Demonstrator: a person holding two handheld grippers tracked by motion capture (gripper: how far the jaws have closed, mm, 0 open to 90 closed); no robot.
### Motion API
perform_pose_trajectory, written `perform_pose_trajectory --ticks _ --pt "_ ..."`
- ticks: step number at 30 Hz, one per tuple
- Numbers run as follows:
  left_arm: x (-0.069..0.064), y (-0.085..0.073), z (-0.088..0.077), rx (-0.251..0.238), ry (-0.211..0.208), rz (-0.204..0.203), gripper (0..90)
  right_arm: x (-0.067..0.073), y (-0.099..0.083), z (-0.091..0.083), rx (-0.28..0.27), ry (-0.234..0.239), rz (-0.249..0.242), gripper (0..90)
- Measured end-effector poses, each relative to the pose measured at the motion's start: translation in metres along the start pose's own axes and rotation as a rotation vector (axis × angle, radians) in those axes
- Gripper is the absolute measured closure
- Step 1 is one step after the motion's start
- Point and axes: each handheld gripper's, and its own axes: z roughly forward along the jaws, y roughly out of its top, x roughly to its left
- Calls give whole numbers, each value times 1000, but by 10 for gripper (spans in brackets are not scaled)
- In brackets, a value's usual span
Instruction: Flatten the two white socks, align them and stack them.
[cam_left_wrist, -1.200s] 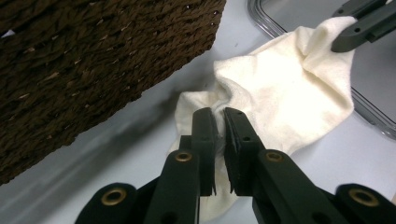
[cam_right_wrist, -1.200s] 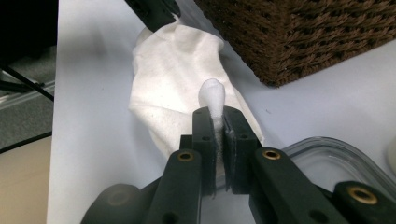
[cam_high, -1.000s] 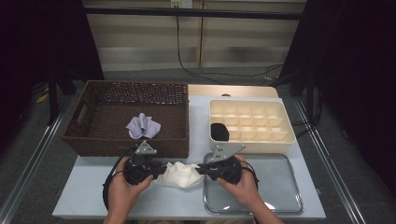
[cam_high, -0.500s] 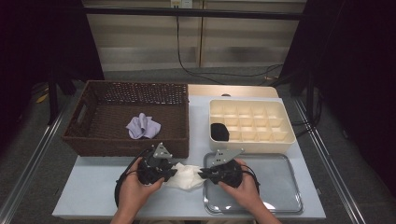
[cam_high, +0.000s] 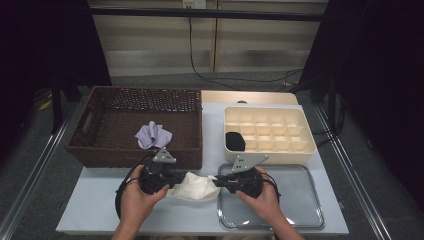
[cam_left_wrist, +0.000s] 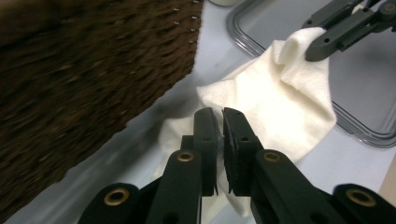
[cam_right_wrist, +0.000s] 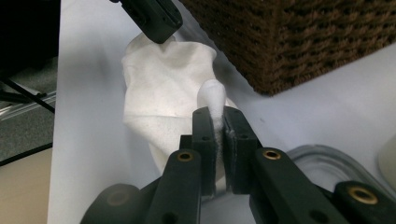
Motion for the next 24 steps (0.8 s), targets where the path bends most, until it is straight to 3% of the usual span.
perform_pose_trajectory --ticks 3,6,9,17,20,24 --pt "5 -5 -6 -18 -3 -21 845 -1 2 3 -9 11 0 837" --pt "7 -11 -6 -7 31 -25 845 -4 0 7 3 9 6 811" --pt "9 -17 -1 10 10 -46 844 -9 -7 8 30 -5 12 802" --pt "4 -22 15 68 14 -41 838 -13 -19 -12 51 -22 59 789" --pt "7 -25 18 64 16 -75 835 -13 -20 -13 60 -11 57 789" --pt "9 -28 20 67 14 -78 834 -5 -15 -2 85 4 9 780"
